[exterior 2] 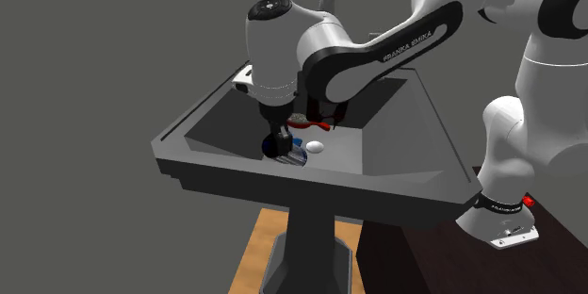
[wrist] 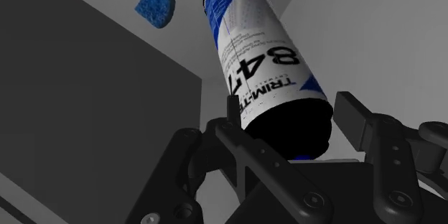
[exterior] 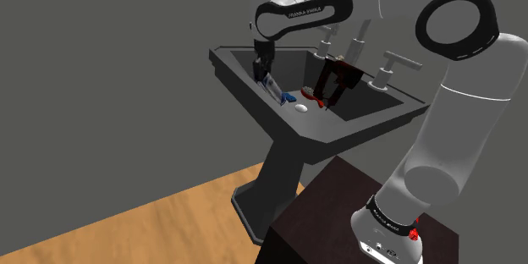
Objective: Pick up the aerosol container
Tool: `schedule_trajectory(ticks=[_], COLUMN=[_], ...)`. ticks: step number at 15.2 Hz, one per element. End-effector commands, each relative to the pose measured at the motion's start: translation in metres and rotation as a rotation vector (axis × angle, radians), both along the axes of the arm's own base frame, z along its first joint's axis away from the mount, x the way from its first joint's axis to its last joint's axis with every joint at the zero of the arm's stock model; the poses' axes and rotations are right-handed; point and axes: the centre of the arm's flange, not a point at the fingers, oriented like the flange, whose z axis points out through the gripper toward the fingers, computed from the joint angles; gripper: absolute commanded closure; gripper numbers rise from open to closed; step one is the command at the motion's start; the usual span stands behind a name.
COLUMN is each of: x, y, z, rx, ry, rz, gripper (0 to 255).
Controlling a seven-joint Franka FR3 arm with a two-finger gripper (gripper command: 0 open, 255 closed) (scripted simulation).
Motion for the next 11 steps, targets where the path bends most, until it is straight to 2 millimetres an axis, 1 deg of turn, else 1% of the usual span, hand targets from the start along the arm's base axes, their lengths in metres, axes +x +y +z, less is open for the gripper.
schedule_trajectory(ticks=[1, 9, 11], x=[-0.001, -0.001, -0.001], y=[0.001, 0.001, 0.001], z=[0.011, 0.053, 0.054], rx=[0.000, 0.000, 0.000], ry=[0.000, 0.000, 0.000], rz=[0.000, 0.000, 0.000], gripper=[255, 255, 255])
